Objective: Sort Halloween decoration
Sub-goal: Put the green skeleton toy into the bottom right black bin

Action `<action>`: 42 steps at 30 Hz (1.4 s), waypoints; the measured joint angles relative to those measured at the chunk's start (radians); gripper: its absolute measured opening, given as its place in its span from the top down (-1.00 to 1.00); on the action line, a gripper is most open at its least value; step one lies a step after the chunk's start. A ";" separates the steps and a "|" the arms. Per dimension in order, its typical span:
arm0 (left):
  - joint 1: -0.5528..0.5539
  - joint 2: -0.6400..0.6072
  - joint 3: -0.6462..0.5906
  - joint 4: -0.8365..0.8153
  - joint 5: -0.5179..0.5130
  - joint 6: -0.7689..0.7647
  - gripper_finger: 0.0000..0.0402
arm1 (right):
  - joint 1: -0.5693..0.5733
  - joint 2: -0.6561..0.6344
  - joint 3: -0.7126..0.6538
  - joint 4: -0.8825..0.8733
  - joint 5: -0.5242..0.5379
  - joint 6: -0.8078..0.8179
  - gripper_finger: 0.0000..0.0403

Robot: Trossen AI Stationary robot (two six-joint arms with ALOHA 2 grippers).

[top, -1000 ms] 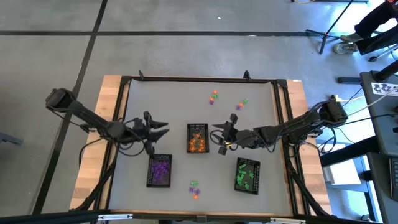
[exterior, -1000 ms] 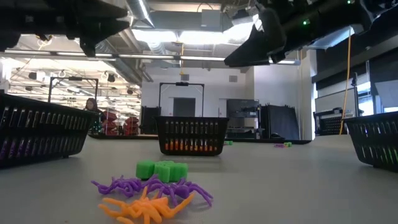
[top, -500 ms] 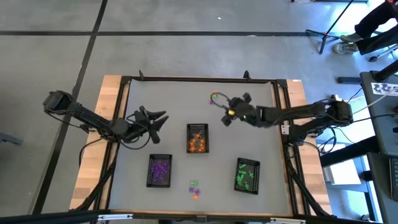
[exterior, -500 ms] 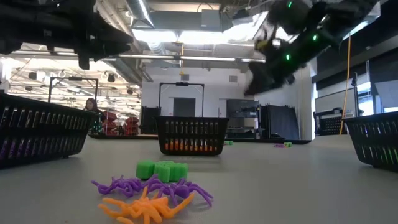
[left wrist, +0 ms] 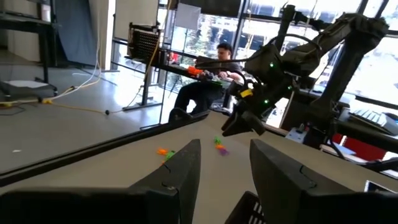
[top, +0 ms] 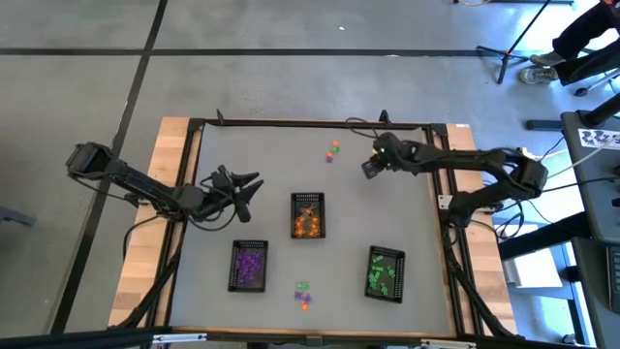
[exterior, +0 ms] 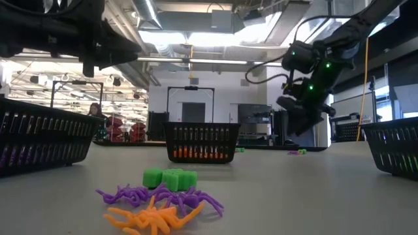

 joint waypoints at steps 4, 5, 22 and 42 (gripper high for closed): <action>0.011 0.000 0.000 -0.007 0.000 0.000 0.35 | -0.042 0.032 0.000 -0.008 0.004 -0.028 0.18; 0.014 0.000 0.000 -0.009 0.001 0.000 0.35 | -0.052 0.040 0.000 -0.007 0.010 -0.029 0.18; 0.015 0.000 0.000 -0.009 0.001 0.001 0.35 | -0.139 0.212 0.021 0.037 0.029 -0.025 0.18; 0.015 0.000 0.000 -0.010 0.001 0.001 0.35 | -0.138 0.212 0.085 -0.088 0.028 -0.102 0.95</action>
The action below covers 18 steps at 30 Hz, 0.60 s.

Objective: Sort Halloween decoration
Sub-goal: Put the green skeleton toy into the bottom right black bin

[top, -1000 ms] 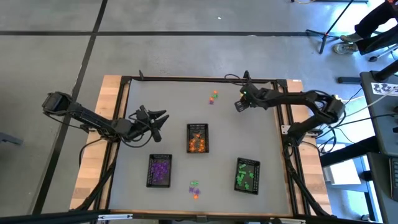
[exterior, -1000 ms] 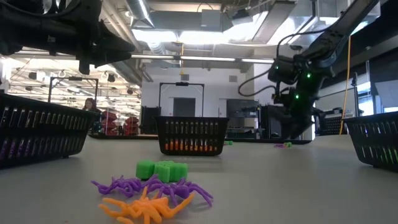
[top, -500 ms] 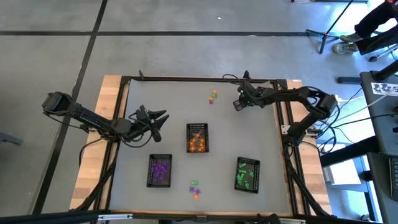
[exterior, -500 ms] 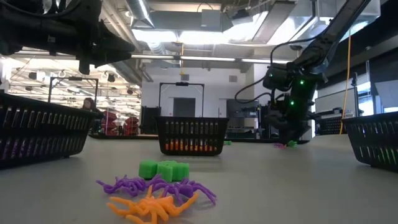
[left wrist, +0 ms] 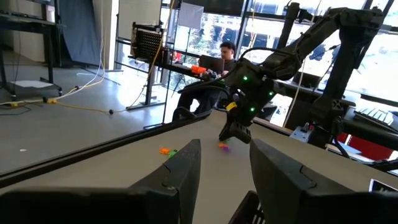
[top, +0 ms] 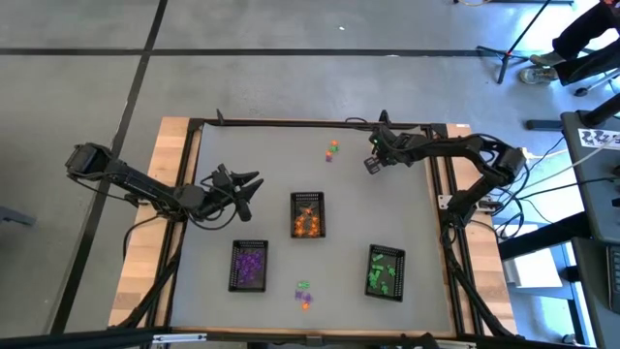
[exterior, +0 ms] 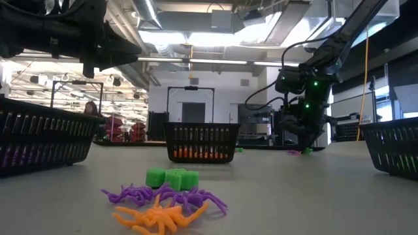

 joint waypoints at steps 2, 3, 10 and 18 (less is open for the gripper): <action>0.000 0.000 0.000 0.000 0.000 0.000 0.35 | 0.000 -0.012 -0.001 -0.020 -0.001 0.000 0.93; 0.000 0.000 0.000 0.000 0.000 0.000 0.35 | 0.000 -0.021 -0.002 -0.033 -0.003 -0.003 0.91; 0.000 0.000 0.000 0.000 0.000 0.000 0.35 | 0.031 -0.187 -0.002 -0.106 -0.161 0.002 1.00; 0.014 0.000 0.000 -0.008 0.000 0.000 0.35 | 0.292 -0.449 -0.002 -0.183 -0.253 0.077 1.00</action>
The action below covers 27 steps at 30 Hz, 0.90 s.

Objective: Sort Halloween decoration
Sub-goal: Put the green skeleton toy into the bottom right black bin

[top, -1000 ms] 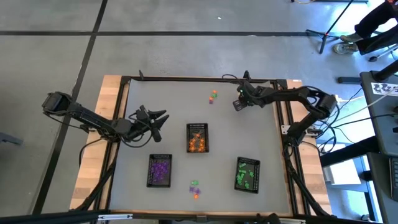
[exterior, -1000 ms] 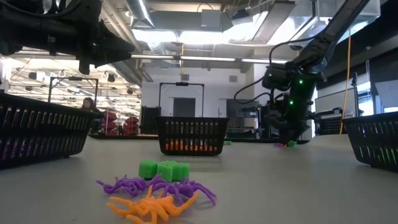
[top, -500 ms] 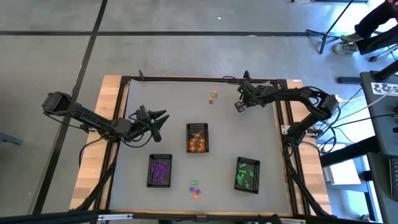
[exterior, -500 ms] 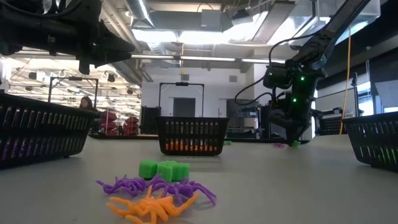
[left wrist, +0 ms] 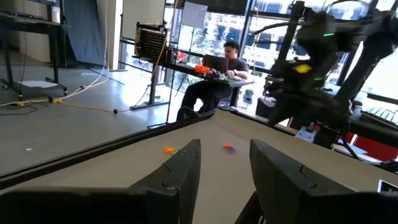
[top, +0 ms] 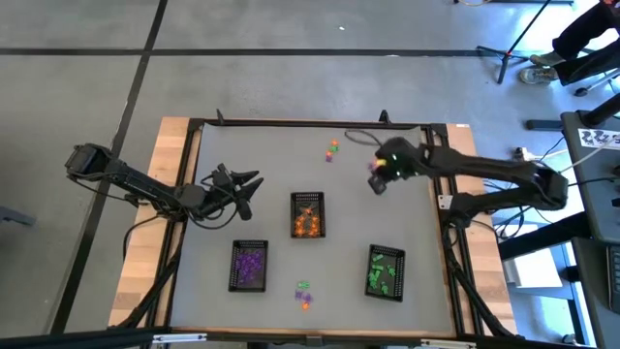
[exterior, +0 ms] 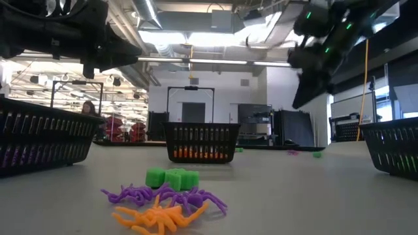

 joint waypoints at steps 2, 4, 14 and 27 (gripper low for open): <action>0.000 0.000 0.000 0.000 0.000 -0.001 0.35 | 0.073 -0.029 0.001 -0.044 0.076 0.048 0.99; 0.000 0.000 0.000 0.000 0.000 -0.001 0.35 | 0.138 -0.031 0.001 -0.078 0.137 0.069 0.98; 0.000 0.000 0.000 0.001 0.006 -0.033 0.35 | 0.198 0.167 0.000 -0.115 0.221 0.216 0.56; 0.000 0.000 0.000 0.001 0.027 -0.034 0.35 | 0.031 0.366 -0.001 -0.089 0.228 0.219 -0.04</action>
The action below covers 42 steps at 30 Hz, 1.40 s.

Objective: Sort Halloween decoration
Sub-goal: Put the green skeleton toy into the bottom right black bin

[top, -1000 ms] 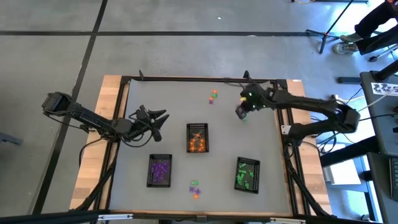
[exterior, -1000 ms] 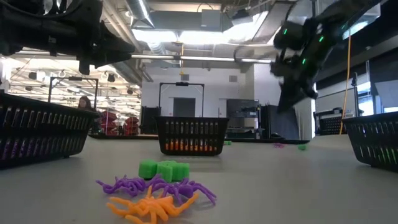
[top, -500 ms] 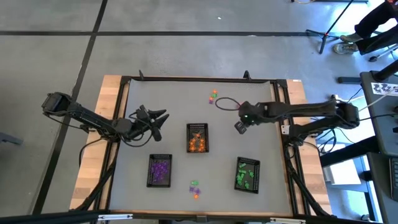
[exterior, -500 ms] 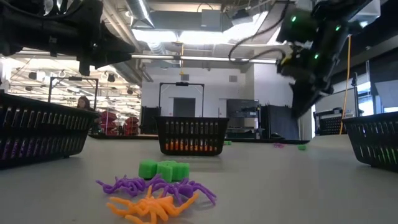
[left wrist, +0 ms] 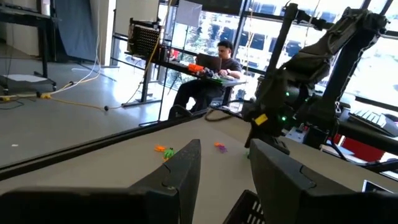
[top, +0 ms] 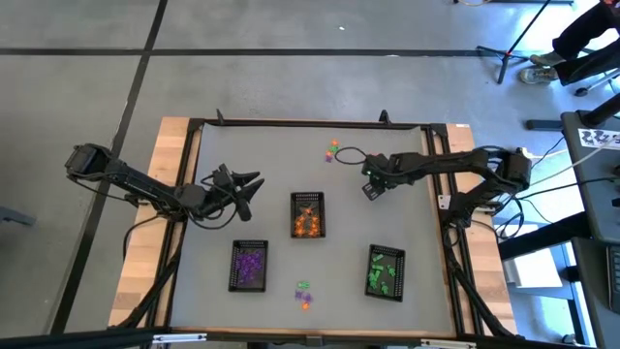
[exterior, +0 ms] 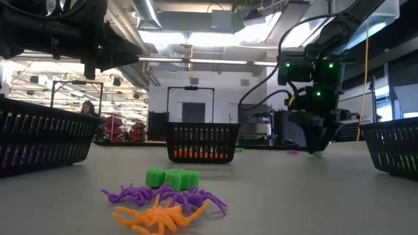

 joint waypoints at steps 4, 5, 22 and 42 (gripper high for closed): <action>0.000 0.000 0.000 0.000 0.000 0.000 0.35 | -0.034 0.000 0.000 0.047 -0.048 -0.021 -0.02; 0.000 0.000 0.000 0.000 0.000 0.000 0.35 | -0.040 0.000 0.000 0.047 -0.067 -0.022 0.00; 0.000 0.000 0.000 0.000 0.000 0.000 0.35 | -0.041 0.044 -0.031 0.058 -0.132 0.021 0.65; 0.000 0.000 0.000 0.000 0.003 0.000 0.35 | 0.101 -0.072 0.117 -0.072 -0.109 -0.003 0.99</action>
